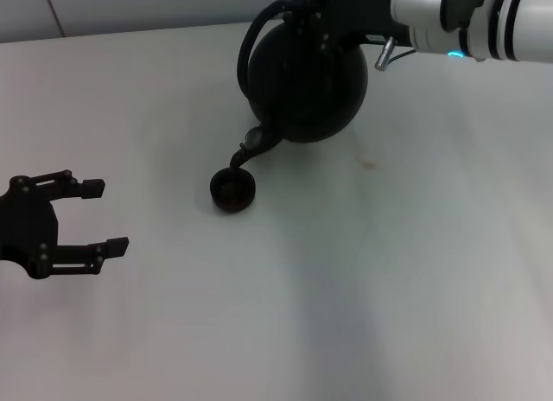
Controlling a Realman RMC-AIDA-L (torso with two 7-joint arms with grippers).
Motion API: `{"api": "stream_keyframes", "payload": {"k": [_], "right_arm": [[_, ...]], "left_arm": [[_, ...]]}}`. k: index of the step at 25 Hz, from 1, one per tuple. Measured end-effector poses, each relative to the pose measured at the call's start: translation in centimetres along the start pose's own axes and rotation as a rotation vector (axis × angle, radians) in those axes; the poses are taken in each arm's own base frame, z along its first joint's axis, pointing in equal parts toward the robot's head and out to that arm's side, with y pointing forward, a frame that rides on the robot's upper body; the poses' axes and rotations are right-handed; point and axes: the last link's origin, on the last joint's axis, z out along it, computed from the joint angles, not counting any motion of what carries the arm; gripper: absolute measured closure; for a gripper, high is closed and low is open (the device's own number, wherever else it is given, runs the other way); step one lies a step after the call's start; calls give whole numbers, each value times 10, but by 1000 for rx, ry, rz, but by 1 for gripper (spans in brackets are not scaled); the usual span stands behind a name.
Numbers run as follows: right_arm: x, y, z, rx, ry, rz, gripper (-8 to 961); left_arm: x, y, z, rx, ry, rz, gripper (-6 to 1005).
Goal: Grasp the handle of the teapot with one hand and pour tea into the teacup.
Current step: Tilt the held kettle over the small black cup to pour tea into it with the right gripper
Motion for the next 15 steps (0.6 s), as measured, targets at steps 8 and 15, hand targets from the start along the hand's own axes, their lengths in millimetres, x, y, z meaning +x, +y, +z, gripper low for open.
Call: {"api": "stream_keyframes", "payload": {"k": [8,15], "right_arm": [[-1,0,0,-2,-1,-7,830],[-2,6,3,-20,4,-21,830]], "left_arm": [[-1,0,-1,1,-1,-2,139],[-2,1,-2,3,-3,-5,139]]}}
